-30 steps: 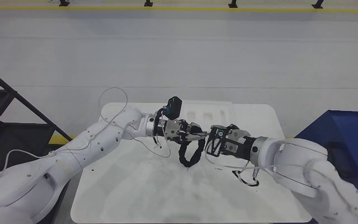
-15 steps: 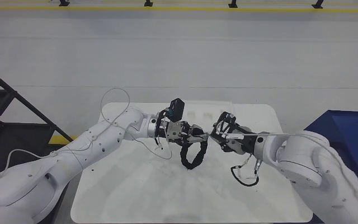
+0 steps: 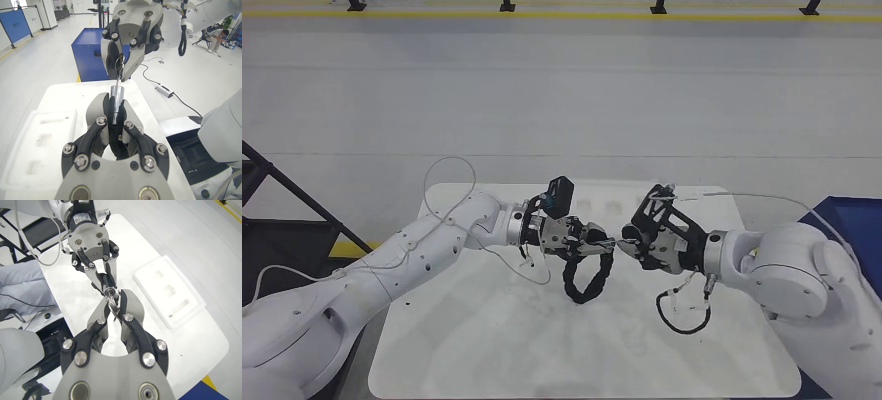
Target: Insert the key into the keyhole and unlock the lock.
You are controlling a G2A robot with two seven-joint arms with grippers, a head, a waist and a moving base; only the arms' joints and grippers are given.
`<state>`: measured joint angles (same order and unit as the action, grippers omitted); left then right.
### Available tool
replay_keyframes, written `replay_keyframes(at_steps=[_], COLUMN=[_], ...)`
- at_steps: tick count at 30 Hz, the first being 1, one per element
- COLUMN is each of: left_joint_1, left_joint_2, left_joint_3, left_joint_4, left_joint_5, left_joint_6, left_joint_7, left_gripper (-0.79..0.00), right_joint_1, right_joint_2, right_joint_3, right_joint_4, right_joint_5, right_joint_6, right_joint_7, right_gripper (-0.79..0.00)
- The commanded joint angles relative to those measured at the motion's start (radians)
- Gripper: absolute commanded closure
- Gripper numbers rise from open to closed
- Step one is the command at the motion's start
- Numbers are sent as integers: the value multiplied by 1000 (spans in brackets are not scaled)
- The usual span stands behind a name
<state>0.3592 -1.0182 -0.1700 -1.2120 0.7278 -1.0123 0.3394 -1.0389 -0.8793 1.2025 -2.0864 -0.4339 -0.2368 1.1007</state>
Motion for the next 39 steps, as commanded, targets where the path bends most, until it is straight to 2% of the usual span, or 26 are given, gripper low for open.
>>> replay_keyframes(at_steps=[1, 11, 12, 13, 14, 22, 28, 33, 39], left_joint_1=[-2, -4, -4, -3, -3, 4, 31, 53, 85], left_joint_2=[-1, -8, -8, -9, -10, -18, -33, -59, -103], left_joint_3=[0, 0, 0, 0, 0, 0, -10, -13, -10], left_joint_4=[1, 19, 23, 29, 34, 108, 182, 230, 272], left_joint_5=[10, 98, 104, 109, 113, 146, 162, 212, 256], left_joint_6=[0, 0, 0, 0, 0, 0, 0, 24, 55], left_joint_7=[9, 77, 80, 82, 84, 54, 18, -56, -124], left_gripper=[0, 0, 0, 0, 0, 0, 0, 0, 0], right_joint_1=[-1, -17, -18, -18, -18, -29, -34, -28, -23], right_joint_2=[-1, -2, -1, 0, 0, 8, 11, 12, 11], right_joint_3=[4, 23, 24, 26, 27, 48, 50, 34, 10], right_joint_4=[11, 40, 40, 40, 40, 40, 51, 76, 126], right_joint_5=[38, 151, 151, 150, 149, 139, 144, 124, 113], right_joint_6=[21, 87, 85, 83, 80, 21, -71, -154, -219], right_joint_7=[-4, -3, 2, 7, 11, 33, 30, 21, -1], right_gripper=[0, 0, -166, -576, -785, -785, -785, -785, -785])
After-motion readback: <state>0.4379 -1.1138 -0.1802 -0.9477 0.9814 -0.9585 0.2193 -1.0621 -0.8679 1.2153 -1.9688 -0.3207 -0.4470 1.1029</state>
